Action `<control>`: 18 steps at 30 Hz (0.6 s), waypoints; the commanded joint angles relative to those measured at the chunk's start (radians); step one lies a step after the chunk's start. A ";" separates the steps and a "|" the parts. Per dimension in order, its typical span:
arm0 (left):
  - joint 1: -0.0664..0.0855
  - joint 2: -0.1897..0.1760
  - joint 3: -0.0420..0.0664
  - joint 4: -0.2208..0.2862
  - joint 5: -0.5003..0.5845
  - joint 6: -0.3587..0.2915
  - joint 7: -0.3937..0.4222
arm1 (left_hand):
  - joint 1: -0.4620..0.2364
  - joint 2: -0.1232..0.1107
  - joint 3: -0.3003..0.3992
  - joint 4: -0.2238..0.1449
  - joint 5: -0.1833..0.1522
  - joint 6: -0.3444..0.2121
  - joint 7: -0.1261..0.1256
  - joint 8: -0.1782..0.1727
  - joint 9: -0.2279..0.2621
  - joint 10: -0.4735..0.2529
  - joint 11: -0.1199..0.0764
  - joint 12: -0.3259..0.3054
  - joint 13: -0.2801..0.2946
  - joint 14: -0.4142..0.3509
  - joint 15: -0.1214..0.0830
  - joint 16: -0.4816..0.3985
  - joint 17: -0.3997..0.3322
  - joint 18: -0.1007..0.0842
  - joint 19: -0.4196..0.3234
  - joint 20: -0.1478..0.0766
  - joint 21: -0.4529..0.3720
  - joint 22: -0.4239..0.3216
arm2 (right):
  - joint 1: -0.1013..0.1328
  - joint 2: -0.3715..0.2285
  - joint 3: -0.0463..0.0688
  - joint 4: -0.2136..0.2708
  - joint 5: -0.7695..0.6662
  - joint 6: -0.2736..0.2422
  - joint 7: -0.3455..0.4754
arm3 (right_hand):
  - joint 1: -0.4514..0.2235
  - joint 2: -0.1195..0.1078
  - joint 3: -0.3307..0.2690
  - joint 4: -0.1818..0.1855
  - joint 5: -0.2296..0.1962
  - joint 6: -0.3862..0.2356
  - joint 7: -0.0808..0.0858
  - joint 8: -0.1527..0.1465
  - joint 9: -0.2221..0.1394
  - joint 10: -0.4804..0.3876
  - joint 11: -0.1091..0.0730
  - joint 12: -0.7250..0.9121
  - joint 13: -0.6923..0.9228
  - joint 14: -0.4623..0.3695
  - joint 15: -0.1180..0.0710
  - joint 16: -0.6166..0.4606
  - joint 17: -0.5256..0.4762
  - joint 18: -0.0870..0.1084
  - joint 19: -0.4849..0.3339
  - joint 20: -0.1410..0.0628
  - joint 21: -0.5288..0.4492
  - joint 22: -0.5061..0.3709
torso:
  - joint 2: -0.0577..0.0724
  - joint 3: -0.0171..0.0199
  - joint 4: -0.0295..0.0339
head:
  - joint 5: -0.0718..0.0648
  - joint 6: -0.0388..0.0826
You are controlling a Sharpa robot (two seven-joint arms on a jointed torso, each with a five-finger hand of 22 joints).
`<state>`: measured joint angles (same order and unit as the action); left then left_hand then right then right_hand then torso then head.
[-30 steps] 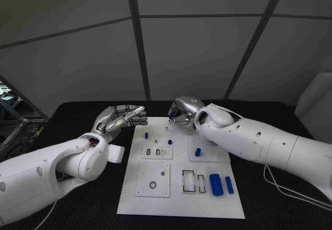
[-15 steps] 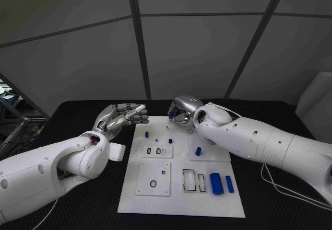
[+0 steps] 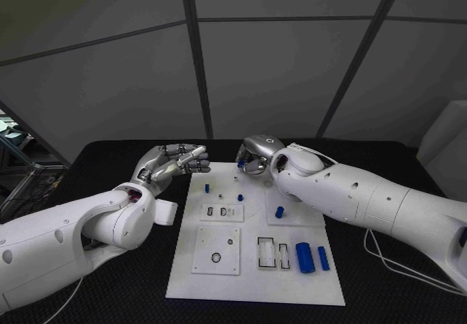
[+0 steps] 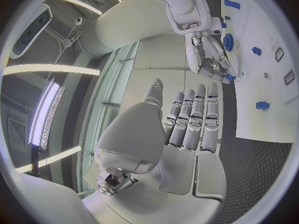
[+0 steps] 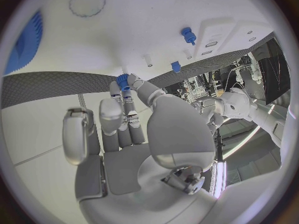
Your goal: Assemble the parts on the task board
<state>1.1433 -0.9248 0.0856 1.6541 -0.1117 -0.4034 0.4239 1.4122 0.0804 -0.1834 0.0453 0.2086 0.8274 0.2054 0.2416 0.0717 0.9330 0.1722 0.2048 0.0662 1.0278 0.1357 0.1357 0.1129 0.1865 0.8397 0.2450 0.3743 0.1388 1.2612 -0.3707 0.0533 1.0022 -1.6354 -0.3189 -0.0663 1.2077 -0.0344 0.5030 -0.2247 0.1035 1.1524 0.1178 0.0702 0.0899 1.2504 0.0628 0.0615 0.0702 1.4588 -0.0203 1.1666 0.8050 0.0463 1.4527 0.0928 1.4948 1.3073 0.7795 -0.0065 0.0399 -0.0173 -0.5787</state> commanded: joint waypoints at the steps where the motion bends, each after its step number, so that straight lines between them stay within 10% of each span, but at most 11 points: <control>1: 0.002 0.001 0.001 0.003 -0.005 0.009 0.005 | 0.011 -0.001 0.000 -0.005 -0.005 -0.003 0.011 -0.005 -0.001 0.000 0.006 -0.006 -0.001 -0.001 0.006 -0.006 0.001 -0.005 0.007 0.001 -0.002 -0.001 | 0.002 0.004 0.000 -0.004 -0.005 0.023 0.013 | -0.004 -0.009 0.005 -0.001 -0.001 -0.003 0.004 -0.002 0.002 -0.007 0.000 -0.003 -0.001 -0.005 0.000 -0.004 -0.001 -0.002 -0.007 -0.002 -0.005 0.057 | 0.000 0.0002 -0.0003 | 0.000 -0.001; 18: 0.003 0.001 0.001 0.002 -0.005 0.007 0.004 | 0.012 -0.001 -0.001 -0.006 -0.005 -0.003 0.011 -0.005 -0.001 0.000 0.006 -0.007 -0.001 -0.001 0.006 -0.007 0.001 -0.006 0.007 0.001 -0.002 -0.002 | 0.002 0.023 -0.005 -0.031 -0.004 0.047 0.008 | -0.020 -0.038 0.025 0.003 -0.008 -0.042 0.020 -0.009 -0.008 -0.082 0.020 -0.003 -0.007 -0.029 0.019 -0.059 -0.093 0.013 -0.056 0.013 -0.038 -0.018 | 0.000 -0.0004 -0.0004 | 0.000 -0.003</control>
<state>1.1447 -0.9246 0.0857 1.6540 -0.1118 -0.4034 0.4237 1.4122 0.0804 -0.1834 0.0454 0.2086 0.8274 0.2054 0.2416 0.0718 0.9330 0.1722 0.2043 0.0662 1.0278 0.1357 0.1316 0.1128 0.1865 0.8397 0.2451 0.3743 0.1380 1.2608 -0.3489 0.0483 0.9739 -1.6357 -0.2849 -0.0599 1.1893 -0.0658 0.5216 -0.2204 0.0986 1.1143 0.1399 0.0648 0.0835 1.1729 0.0825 0.0619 0.0648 1.4358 0.0004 1.1107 0.7166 0.0462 1.4004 0.1053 1.4585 1.2928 0.7792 -0.0066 0.0394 -0.0164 -0.5819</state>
